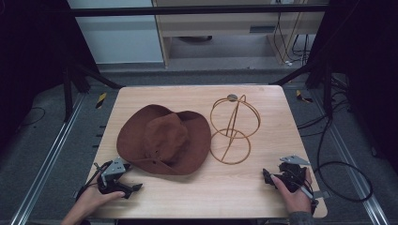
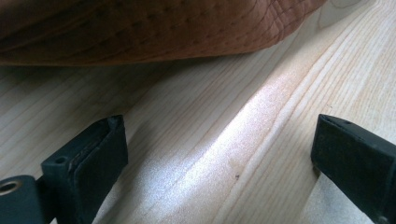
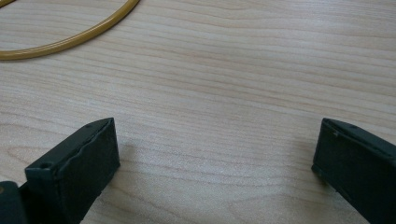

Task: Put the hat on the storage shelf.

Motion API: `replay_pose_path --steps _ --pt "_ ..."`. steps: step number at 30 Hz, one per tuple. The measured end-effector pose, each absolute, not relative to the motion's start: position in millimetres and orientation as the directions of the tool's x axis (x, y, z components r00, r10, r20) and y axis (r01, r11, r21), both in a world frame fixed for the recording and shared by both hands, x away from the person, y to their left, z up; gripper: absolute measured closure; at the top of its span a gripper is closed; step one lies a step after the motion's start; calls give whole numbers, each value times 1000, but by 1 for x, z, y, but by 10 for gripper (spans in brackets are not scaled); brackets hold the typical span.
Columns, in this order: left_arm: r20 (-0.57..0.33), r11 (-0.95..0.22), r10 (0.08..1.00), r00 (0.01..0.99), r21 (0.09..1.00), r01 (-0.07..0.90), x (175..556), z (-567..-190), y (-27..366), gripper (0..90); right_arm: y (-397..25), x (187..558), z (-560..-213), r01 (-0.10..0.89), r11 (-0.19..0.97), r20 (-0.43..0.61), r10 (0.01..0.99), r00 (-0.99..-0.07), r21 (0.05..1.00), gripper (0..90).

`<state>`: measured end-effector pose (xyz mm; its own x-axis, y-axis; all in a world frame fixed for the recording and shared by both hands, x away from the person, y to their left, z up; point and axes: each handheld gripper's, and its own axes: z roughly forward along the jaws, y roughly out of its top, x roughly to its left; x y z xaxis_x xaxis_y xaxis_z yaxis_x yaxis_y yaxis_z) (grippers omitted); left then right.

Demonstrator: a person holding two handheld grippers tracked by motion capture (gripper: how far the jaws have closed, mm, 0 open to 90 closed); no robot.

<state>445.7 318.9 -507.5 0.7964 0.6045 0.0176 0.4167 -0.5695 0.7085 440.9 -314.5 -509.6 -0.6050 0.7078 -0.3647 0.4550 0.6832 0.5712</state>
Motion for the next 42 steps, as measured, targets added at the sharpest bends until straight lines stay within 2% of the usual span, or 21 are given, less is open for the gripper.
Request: replay_pose_path --steps 9,16,32,34,42 --pt "16 -557 629 777 706 436 443 -501 325 48 -315 441 -510 455 683 -364 708 -605 571 5" --pt "14 -557 627 779 707 436 440 -495 327 93 -314 441 -510 455 682 -364 708 -605 572 5" --pt "-16 -599 490 871 720 351 417 -480 304 234 -314 441 -510 455 683 -365 708 -605 571 5" --pt "-25 -597 453 891 734 324 414 -476 296 244 -315 441 -510 455 684 -365 707 -605 571 5" --pt "-35 -581 419 907 758 297 415 -460 275 231 -315 441 -510 454 684 -365 707 -605 571 5"
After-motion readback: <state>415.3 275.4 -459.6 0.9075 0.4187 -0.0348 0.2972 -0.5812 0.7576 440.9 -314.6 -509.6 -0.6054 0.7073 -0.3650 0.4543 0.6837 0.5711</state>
